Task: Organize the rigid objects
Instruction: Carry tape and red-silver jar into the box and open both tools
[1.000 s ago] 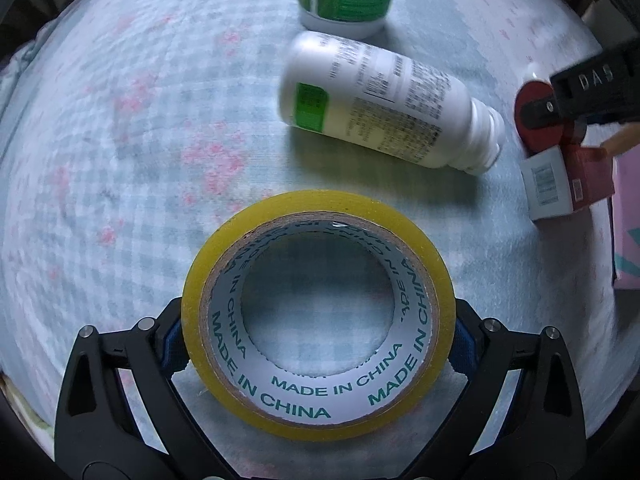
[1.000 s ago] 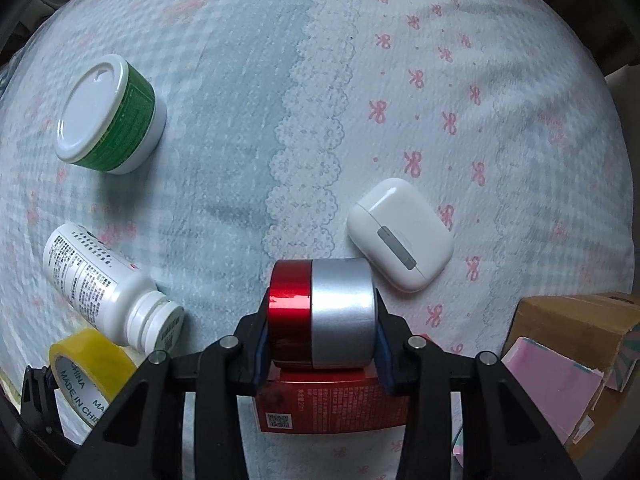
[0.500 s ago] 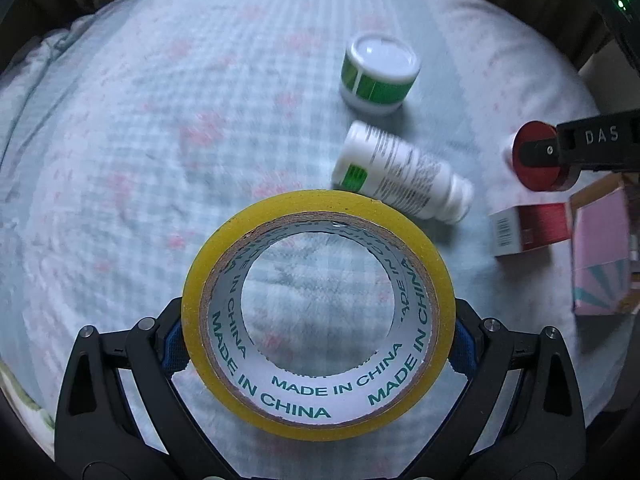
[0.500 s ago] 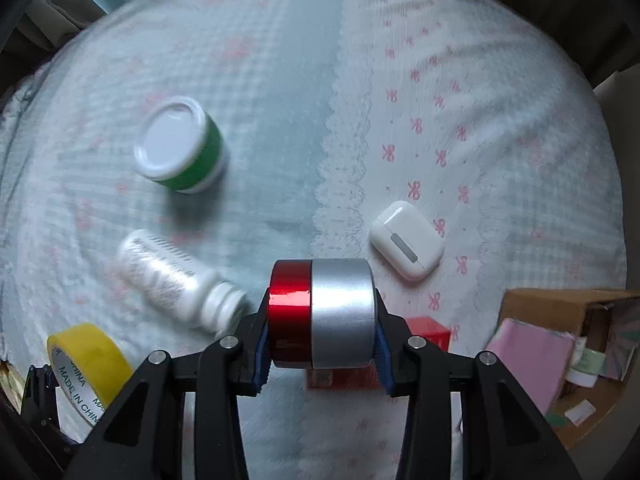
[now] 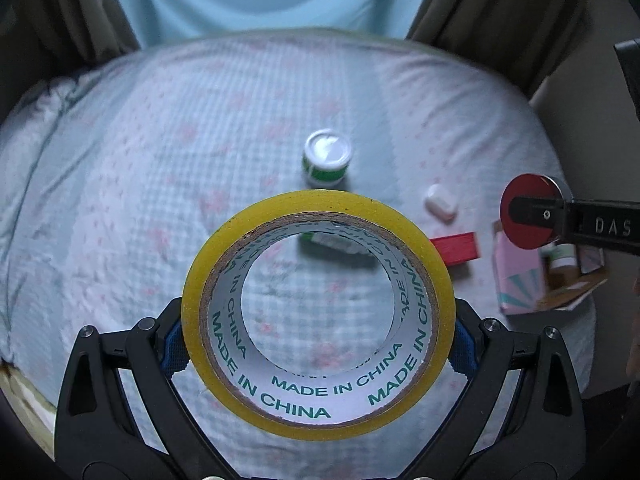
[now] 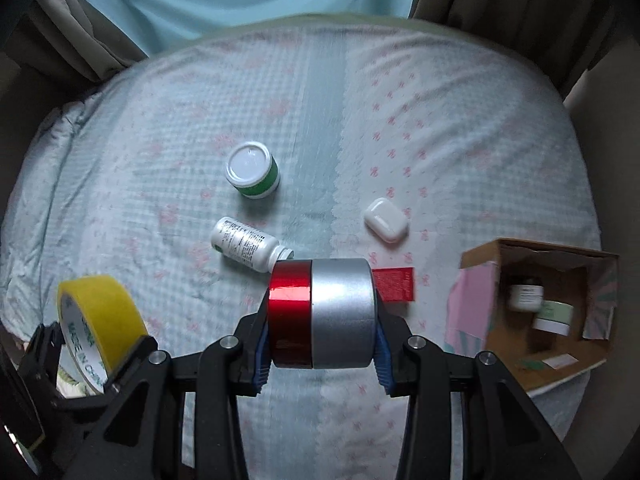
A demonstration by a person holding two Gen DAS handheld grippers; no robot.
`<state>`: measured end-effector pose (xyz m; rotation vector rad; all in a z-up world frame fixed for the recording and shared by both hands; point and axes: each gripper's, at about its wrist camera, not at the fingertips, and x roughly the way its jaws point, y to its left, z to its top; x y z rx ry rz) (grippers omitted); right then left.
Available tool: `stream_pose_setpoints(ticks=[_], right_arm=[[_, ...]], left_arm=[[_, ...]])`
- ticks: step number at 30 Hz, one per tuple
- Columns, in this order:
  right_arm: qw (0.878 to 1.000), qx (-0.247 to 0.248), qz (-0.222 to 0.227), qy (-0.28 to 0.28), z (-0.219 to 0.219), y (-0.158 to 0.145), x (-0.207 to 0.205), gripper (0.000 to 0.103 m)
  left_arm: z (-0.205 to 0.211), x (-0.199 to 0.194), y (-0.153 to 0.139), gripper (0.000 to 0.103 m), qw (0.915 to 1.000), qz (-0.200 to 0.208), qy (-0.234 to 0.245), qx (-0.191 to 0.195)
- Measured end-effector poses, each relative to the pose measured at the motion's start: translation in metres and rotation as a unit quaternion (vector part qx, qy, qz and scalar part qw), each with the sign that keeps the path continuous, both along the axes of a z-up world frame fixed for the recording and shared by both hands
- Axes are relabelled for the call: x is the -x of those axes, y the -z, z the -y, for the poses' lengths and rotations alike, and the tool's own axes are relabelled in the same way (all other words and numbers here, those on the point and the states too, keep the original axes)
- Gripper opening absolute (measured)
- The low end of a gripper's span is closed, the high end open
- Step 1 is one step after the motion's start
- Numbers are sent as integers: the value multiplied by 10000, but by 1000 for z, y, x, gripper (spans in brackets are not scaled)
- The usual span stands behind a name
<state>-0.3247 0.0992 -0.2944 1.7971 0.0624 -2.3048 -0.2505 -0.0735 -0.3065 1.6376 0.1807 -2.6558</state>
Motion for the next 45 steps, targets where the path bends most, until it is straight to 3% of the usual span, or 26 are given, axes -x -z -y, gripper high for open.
stream_pose_setpoints(ticks=[5,11,16,19,24,31,38,45], right_arm=[[9996,81,-267,50,-40,-38,-17,38],[9981,125,-595,29,-117,-82,-32,38],[9975,126,-699,-11,-185,-95,-41,38],[9974,156,-701,72,-232,-93,-41,38],[9976,206,-561,335,-307,-75,-30,38],[9972,164,-130,722,-381,-25,-4,38],[9954,92,358,882,-415,30,19,38],[9958,53,722,553,-412,81,40,38]], left_arm=[[-34,-8,-40,97,9993,-256,272,-36],[-104,-12,-88,97,9963,-584,623,-30],[-176,-7,-114,97,9944,-658,803,-188],[-216,0,-114,97,9938,-585,916,-236],[-279,15,-98,97,9926,-348,1049,-507],[-345,37,-52,97,9923,228,1101,-517],[-388,65,3,97,9886,780,1230,-395],[-399,79,70,97,9820,1470,1153,-283]])
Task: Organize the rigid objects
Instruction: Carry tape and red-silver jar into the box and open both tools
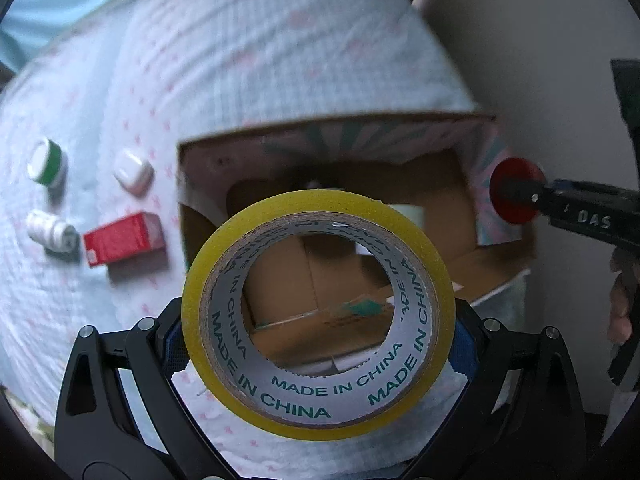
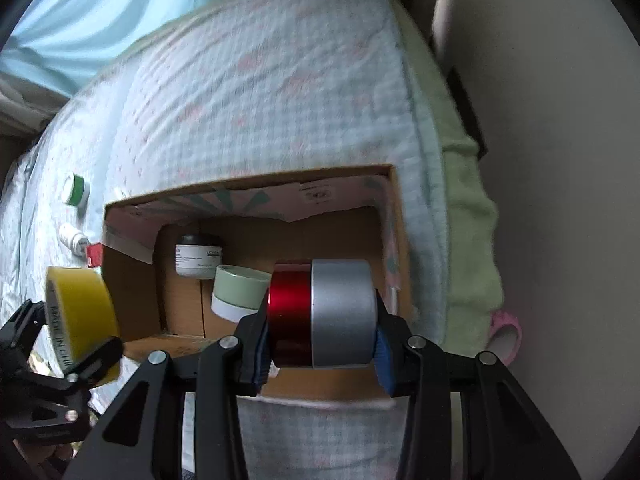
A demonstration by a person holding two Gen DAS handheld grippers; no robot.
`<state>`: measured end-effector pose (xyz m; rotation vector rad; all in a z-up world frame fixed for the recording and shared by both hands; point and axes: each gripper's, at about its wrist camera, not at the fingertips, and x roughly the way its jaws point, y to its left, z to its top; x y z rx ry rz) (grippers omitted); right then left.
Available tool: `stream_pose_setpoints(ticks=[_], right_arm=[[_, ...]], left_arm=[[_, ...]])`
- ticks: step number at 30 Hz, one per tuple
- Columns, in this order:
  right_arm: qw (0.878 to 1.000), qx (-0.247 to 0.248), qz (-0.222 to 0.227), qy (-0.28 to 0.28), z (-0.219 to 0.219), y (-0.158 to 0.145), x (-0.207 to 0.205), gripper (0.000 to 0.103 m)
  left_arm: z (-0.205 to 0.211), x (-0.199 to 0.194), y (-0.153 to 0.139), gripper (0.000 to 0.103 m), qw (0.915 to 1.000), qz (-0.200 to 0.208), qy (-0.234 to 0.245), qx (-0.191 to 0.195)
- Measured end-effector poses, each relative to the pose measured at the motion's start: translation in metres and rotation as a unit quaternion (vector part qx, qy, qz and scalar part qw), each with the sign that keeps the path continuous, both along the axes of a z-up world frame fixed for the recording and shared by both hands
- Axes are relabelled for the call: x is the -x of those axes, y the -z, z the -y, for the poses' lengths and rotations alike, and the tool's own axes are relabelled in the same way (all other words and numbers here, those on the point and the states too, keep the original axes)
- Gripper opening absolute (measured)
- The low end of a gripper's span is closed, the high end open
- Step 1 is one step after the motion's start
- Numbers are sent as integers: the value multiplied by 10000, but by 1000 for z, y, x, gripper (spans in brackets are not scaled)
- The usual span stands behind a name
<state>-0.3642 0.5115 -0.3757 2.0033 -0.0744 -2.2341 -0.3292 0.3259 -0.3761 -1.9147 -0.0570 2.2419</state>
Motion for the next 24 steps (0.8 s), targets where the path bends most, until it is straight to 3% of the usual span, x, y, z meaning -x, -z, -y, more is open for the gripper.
stream_pose_setpoints(ticks=[7,20,21,23,24], right_arm=[[9995,125,263,-75,13,43,16,38],[9990,175,394,-117,17,64,33,38],[9991,146,385,-99,18,63,33,39],[9994,137,306,35,14,57,33,72],[9994,209,230,123,13,52,32,103]], left_arm=[[1,10,53,97,9979,597,-60,239],[-12,18,67,97,9955,754,234,531],[-13,17,66,102,9955,789,262,465],[-10,13,59,103,9962,766,240,336],[-8,11,54,103,9965,738,222,321]])
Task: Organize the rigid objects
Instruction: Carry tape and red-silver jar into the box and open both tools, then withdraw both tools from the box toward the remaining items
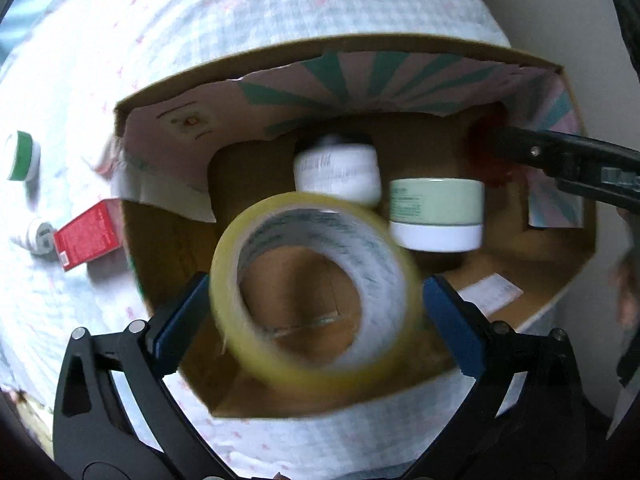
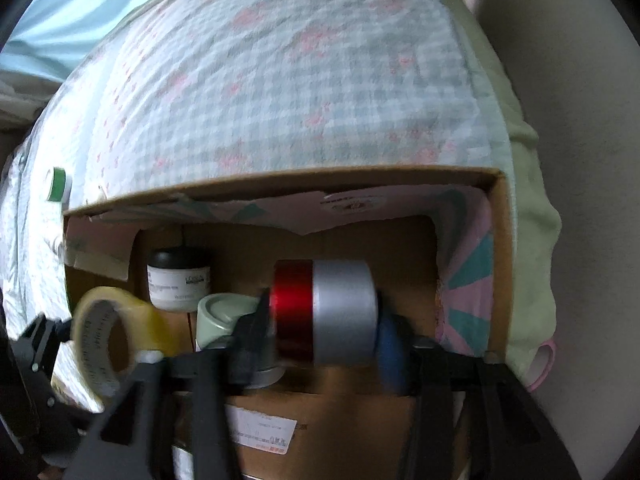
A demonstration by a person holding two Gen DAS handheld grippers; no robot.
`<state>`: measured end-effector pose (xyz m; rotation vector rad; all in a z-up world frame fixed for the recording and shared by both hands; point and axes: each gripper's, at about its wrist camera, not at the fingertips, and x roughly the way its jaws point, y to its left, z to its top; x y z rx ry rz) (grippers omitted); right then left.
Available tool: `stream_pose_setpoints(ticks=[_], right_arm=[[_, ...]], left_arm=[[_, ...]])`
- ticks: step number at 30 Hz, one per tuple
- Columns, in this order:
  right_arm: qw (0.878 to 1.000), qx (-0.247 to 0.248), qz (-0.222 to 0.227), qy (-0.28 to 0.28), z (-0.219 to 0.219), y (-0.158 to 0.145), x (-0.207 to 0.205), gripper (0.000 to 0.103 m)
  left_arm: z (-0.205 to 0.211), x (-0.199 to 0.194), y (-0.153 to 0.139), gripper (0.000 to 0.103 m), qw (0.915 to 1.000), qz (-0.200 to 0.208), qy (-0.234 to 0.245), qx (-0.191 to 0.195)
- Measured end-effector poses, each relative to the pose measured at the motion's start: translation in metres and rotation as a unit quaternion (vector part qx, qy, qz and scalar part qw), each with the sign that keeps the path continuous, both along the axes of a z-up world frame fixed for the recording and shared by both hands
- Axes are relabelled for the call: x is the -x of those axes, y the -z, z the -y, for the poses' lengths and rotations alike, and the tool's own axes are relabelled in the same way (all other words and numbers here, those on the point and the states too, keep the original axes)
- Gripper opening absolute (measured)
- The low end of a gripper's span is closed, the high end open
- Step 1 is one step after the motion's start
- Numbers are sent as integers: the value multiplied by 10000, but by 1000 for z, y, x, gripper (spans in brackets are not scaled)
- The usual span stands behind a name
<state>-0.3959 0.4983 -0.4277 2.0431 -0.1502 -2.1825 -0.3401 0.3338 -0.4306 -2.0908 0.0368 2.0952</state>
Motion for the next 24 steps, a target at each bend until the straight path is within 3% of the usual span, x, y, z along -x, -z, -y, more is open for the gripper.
stream_pose_setpoints(ticks=[2,8,24], right_arm=[[9994,287,40,165,-4,-8,-2,103],[9984,319,-277,369,-8,-25,-10,103],[9975,-44,-690,130,6,-86,-44,103]], left_arm=[[6,-7,-10,103,9999,-102,-28,34],[15,-23,-33,103,9995,-316,-51,83],[14,-39,-96,103,9956,-938,-25,84]])
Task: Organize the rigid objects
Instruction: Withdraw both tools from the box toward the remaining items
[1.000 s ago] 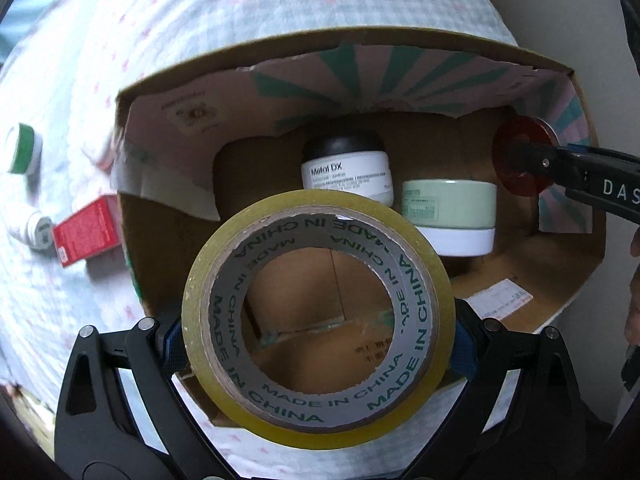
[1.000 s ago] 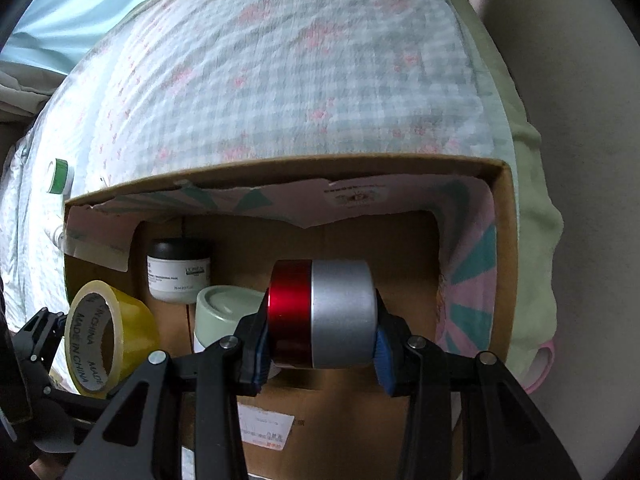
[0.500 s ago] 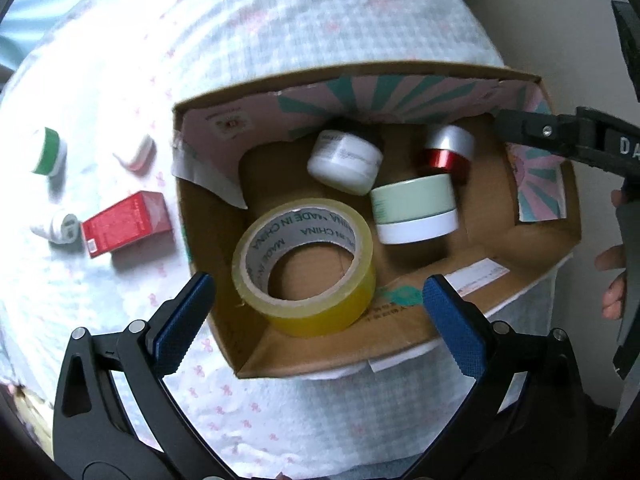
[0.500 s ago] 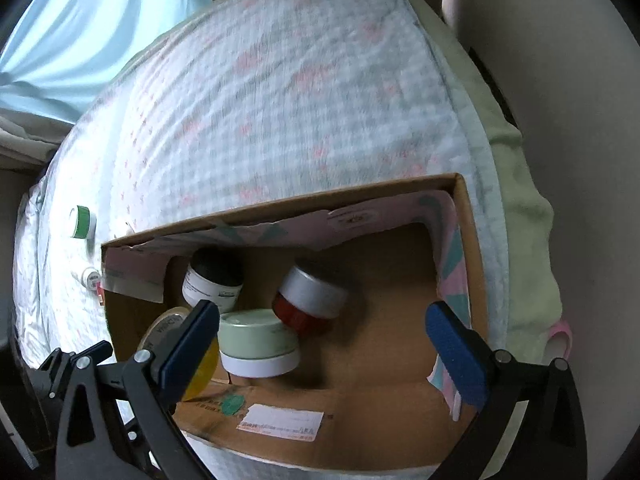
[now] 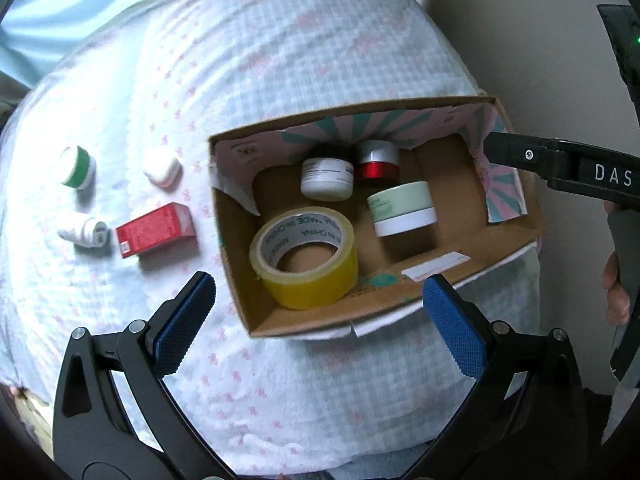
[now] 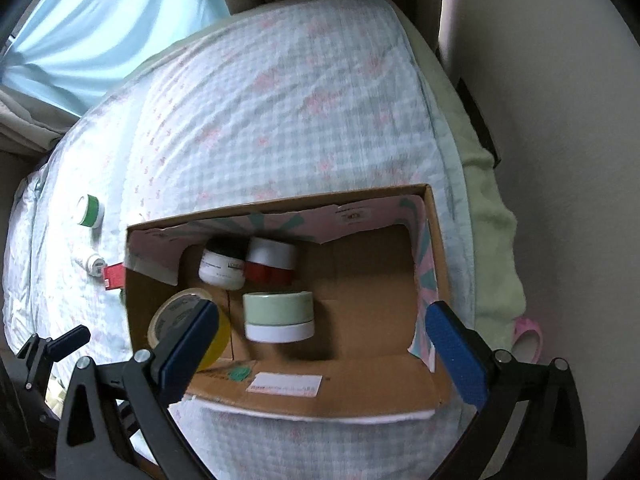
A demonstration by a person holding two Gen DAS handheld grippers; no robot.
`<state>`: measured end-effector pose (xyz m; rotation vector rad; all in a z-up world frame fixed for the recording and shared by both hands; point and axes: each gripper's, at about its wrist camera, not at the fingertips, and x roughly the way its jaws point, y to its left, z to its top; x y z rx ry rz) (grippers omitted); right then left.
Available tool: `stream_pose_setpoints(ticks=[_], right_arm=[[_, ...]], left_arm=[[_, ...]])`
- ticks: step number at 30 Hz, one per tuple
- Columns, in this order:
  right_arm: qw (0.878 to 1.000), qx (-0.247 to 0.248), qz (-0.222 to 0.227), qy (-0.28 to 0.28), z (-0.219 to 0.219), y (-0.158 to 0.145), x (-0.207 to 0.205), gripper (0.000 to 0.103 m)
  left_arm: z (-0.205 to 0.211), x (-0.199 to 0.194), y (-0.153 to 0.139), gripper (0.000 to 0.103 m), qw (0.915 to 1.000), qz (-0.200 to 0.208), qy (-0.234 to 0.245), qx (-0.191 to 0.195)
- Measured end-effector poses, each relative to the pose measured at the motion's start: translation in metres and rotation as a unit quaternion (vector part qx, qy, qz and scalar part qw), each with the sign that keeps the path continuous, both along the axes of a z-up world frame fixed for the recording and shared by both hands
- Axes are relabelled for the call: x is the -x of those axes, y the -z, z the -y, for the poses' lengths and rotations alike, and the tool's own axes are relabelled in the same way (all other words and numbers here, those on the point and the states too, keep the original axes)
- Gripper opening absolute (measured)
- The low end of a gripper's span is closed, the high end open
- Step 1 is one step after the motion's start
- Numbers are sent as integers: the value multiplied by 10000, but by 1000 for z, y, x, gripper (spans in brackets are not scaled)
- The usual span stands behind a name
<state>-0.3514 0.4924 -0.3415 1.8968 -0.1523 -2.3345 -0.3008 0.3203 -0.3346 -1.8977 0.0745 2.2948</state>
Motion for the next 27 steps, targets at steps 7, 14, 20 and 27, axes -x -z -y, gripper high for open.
stream_pose_setpoints(ticks=[7,14,20,27], right_arm=[[9995,-6,-281,-176,19,-37,-18,103],[9959,-199,-677,-568,53,-77,-41,103],[9929,-118,-930,-739,85,-103,-58,103],[9903,-113,-1095,-851,138,-126,-79,103]], left_arm=[[20,-26,-42,103,9993,-347,-152,19],[68,-57,-81,103,9962,-712,-500,1],[128,-81,-106,103,9911,-969,-905,66],[215,-101,-118,103,9845,-1179,-1286,-159]])
